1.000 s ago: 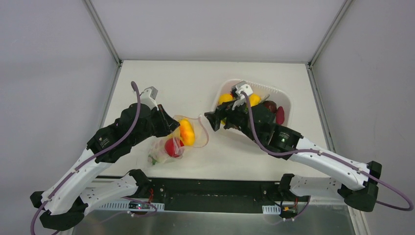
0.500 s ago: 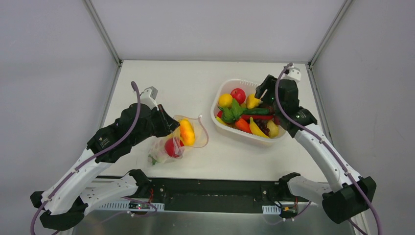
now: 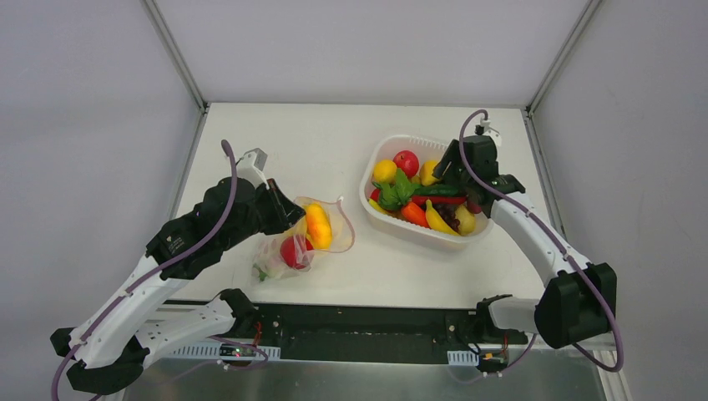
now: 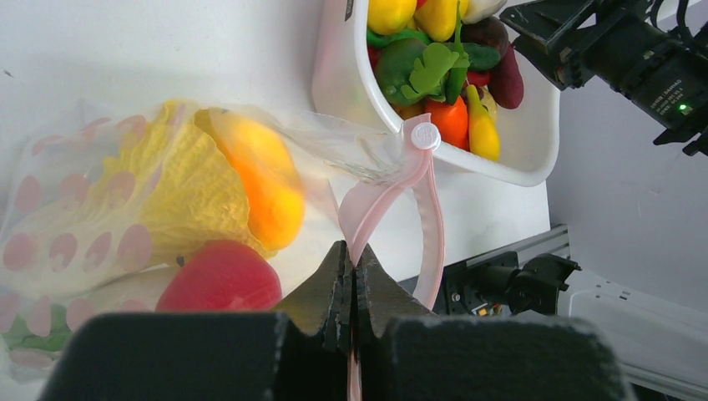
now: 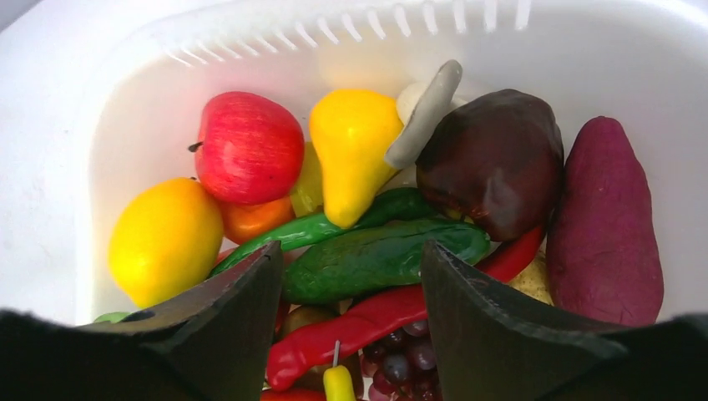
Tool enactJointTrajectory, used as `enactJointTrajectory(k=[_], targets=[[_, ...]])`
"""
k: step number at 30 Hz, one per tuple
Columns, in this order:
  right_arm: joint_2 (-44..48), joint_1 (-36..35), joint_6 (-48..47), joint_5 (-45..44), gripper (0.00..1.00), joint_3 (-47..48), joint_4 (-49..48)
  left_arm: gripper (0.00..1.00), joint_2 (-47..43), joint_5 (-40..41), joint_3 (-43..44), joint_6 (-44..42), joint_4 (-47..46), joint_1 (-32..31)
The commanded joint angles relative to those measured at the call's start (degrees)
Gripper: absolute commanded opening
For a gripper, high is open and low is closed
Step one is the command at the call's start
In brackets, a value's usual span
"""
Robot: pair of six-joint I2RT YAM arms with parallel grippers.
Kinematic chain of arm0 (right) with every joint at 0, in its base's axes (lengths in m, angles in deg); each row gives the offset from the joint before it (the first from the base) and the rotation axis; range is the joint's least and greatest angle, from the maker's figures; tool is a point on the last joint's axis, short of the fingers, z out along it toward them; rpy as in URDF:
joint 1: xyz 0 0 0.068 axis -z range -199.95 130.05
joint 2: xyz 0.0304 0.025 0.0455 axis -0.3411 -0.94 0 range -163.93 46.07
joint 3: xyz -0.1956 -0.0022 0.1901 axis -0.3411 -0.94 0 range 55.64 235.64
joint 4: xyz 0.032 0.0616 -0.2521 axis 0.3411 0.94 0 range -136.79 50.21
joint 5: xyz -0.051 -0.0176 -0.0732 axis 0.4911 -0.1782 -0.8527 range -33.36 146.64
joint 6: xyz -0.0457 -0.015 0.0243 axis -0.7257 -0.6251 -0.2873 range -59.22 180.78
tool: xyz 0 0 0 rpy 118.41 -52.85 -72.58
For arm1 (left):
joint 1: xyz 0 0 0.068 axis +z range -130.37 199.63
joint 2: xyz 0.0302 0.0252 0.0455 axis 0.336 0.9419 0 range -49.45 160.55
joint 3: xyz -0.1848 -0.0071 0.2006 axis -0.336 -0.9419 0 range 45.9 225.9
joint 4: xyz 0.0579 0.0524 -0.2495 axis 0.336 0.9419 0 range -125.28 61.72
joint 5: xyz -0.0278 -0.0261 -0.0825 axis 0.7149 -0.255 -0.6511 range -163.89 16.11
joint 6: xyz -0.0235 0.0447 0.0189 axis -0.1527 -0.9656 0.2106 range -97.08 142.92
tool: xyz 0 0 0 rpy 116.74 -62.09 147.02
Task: Place the food in the zip-top bag and seal the zipper
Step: Pick up the fake vegetable from the bin.
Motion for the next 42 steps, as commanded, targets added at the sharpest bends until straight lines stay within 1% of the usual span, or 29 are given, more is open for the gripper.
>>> enactJointTrajectory(k=[1,5,6,8,10,14,15,20,23,28,29,30,31,32,36,38,42], targets=[[-2.8,0.4,0.1,-2.7,0.6,-0.6,-2.9,0.0,0.0,0.3,0.2,0.3,-2.4,0.1],[-5.3,0.4,-0.9,-7.5,0.55,0.5,-4.3,0.0,0.1,0.2,0.2,0.3,-2.4,0.1],[-5.5,0.4,-1.1,-8.1,0.5,0.8,-4.7,0.0,0.1,0.3,0.2,0.2,-2.3,0.1],[-5.7,0.7,-2.1,-6.7,0.47,1.7,-5.2,0.0,0.1,0.3,0.2,0.3,-2.2,0.1],[-5.6,0.6,-2.9,-5.7,0.43,1.1,-8.1,0.0,0.1,0.3,0.3,0.3,-2.1,0.1],[-6.3,1.4,-3.3,-9.0,0.43,0.5,-11.1,0.0,-0.3,0.8,0.3,0.2,-1.4,0.1],[-7.1,2.0,-3.7,-9.1,0.42,0.8,-11.2,0.0,-0.4,1.0,0.3,0.2,-1.4,0.1],[-12.8,5.6,-5.8,-6.5,0.35,5.2,-7.3,0.0,-0.9,1.4,-0.7,0.3,-1.6,0.1],[-15.2,7.2,-7.1,-0.4,0.34,6.5,-8.3,0.0,-0.4,1.0,-1.6,0.8,-3.4,0.1],[-17.2,7.6,-6.9,2.0,0.32,7.8,-8.2,0.0,0.7,0.5,-0.5,0.3,-2.2,0.1],[-17.2,7.5,-6.9,2.9,0.31,7.7,-8.2,0.0,0.6,0.6,-0.5,0.3,-2.3,0.1],[-17.2,7.6,-6.8,3.7,0.25,7.5,-8.2,0.0,0.4,0.7,-0.7,0.3,-2.4,0.1],[-17.0,7.5,-6.9,4.4,0.16,7.3,-8.2,0.0,0.3,1.0,-0.8,0.3,-2.3,0.1],[-16.6,7.5,-6.6,4.7,0.12,6.9,-8.2,0.0,0.2,1.1,-0.9,0.4,-2.3,0.1],[-14.1,7.6,-5.5,6.3,0.1,5.0,-8.3,0.0,0.3,1.0,-0.9,0.5,-2.3,0.1],[-12.3,7.5,-5.1,7.8,0.04,4.0,-8.5,0.0,0.6,0.6,-0.6,0.3,-2.2,0.1],[-7.2,7.5,-4.0,9.9,0.04,1.6,-8.6,0.0,0.6,0.7,-0.5,0.1,-2.3,0.1]])
